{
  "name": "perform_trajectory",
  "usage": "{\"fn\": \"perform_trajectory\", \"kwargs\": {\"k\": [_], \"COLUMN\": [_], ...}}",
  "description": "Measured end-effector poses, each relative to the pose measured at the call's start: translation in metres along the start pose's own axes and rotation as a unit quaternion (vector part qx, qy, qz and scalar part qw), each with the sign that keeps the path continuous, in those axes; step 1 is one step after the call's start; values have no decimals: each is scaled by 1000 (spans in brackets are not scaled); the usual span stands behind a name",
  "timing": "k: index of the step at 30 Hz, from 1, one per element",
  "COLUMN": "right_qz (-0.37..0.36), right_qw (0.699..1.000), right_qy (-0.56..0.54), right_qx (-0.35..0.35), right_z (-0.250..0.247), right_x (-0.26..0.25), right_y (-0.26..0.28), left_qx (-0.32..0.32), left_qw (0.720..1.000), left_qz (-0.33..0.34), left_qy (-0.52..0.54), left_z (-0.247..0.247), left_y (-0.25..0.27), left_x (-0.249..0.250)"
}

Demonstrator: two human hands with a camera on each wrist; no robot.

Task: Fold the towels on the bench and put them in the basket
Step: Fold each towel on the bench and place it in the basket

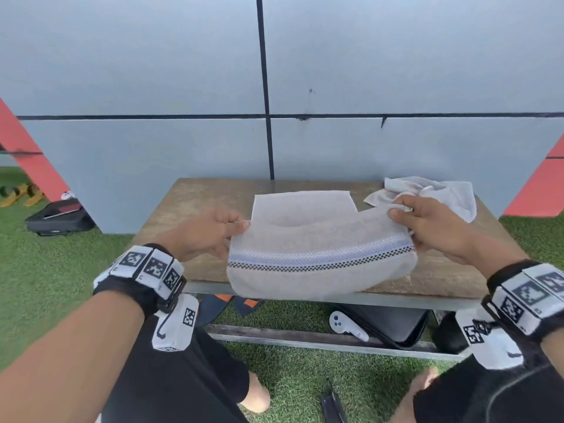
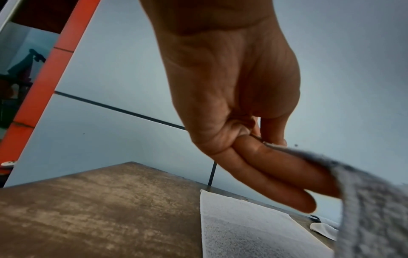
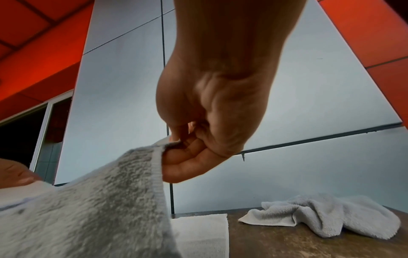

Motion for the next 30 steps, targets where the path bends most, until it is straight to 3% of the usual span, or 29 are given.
{"fn": "perform_trajectory", "kwargs": {"k": [7, 10, 17, 22, 25, 30], "right_qz": [31, 44, 83, 88, 70, -6], "right_qw": [999, 998, 993, 967, 962, 956], "right_qy": [20, 11, 64, 236, 264, 294], "right_qx": [37, 42, 58, 32, 7, -21], "right_z": [16, 23, 27, 35, 51, 71], "right_x": [28, 42, 80, 113, 132, 137], "right_y": [-63, -108, -227, -283, -294, -291], "left_qx": [113, 185, 276, 300, 302, 308], "left_qw": [991, 981, 959, 946, 937, 930], "left_qz": [-28, -27, -52, -75, -81, -31], "left_qy": [69, 58, 25, -98, -155, -198], "left_z": [-12, -20, -48, -47, -38, -32], "left_y": [-59, -95, -198, -261, -282, -290], "left_x": [-11, -7, 3, -7, -23, -32]}}
Point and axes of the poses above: each hand's wrist, its own y-axis away from the middle knuckle, its own z-axis out of the palm, x = y × z, the point moved 6 cm from there along -y, towards the middle knuckle, and after that the axes turned 9 degrees about -z, right-handed, at the moved point
